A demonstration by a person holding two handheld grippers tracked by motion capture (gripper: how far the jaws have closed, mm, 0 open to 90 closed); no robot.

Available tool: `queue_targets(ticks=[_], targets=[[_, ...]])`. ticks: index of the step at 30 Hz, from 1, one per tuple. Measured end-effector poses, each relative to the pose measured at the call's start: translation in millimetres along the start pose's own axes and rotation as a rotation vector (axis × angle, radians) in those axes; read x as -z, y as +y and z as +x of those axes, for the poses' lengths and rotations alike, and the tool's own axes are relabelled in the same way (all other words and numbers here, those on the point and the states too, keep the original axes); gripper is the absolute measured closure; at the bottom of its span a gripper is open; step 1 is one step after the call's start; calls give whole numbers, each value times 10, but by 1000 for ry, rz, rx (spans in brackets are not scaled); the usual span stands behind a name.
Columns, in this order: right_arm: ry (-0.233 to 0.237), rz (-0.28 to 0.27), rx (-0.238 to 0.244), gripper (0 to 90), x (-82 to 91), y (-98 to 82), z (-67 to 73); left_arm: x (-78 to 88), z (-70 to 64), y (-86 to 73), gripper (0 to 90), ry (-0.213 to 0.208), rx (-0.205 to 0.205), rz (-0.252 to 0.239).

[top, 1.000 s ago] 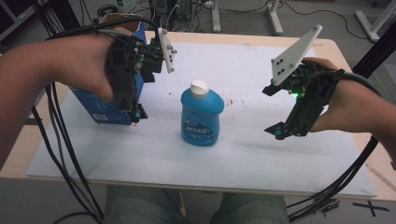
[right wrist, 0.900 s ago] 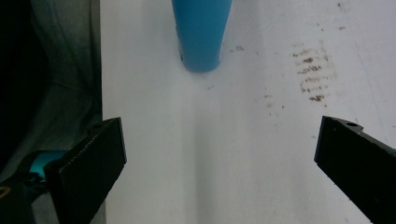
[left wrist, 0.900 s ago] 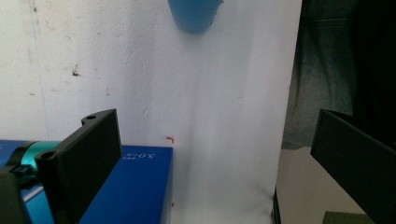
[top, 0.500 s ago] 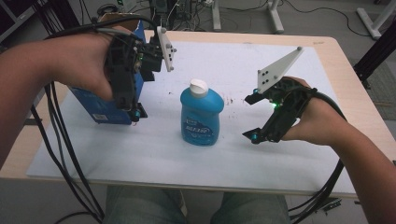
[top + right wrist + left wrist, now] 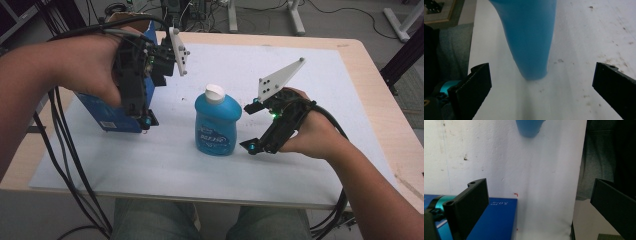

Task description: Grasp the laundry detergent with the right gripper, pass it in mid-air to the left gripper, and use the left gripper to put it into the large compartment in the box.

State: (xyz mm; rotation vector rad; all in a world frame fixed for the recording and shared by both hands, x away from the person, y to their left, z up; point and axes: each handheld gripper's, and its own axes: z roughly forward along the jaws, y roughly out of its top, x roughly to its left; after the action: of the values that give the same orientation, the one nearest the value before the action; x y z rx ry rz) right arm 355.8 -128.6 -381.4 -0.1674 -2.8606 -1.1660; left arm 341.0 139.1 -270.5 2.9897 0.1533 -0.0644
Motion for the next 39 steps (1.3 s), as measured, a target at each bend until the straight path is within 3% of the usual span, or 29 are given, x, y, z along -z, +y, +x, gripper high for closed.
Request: queue_targets(ticks=[18, 39], targets=[[80, -145, -63, 12, -336, 12, 15, -12, 15, -34, 18, 1, 2, -3], [57, -248, -64, 83, -466, 14, 1, -20, 24, -50, 18, 6, 8, -9]])
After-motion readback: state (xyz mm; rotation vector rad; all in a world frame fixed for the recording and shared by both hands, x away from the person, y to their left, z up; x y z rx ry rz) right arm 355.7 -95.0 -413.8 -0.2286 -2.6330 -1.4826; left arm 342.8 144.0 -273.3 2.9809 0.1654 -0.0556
